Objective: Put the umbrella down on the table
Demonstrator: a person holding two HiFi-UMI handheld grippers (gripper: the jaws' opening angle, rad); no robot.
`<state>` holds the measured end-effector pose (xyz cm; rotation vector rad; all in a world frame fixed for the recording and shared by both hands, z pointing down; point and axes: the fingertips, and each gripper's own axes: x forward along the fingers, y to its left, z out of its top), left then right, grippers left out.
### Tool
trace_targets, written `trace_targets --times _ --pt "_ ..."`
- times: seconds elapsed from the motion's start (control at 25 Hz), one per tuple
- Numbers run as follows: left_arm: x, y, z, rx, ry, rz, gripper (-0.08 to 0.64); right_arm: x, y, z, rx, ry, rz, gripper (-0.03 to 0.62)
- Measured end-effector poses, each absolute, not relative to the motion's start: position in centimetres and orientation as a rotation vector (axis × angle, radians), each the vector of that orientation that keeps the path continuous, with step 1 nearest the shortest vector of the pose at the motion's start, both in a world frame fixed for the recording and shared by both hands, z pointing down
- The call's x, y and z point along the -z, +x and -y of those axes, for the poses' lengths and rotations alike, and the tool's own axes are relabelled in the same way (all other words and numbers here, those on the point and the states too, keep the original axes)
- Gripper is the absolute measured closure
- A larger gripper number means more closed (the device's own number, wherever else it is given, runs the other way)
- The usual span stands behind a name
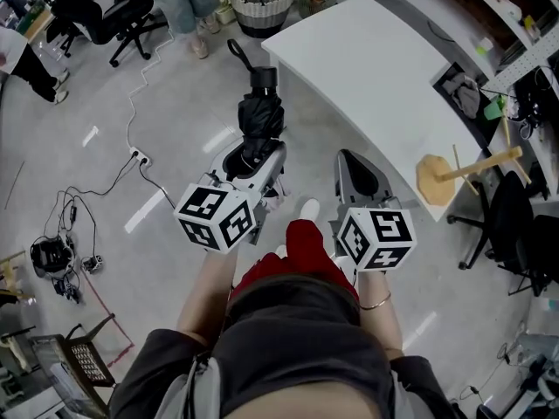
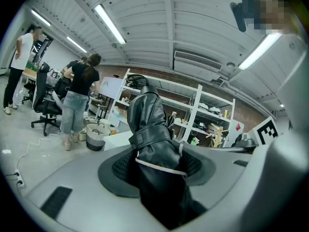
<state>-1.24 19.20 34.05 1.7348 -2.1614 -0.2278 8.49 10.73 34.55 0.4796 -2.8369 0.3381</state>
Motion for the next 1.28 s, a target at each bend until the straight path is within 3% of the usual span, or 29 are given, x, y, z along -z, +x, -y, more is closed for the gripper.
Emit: trace_targets --times 1.28 --pt "-36.3 -14.0 -0.4 0.177 1.684 2.112 0.342 -36.9 -2.8 8.3 -0.443 0.538 2.786 0.574"
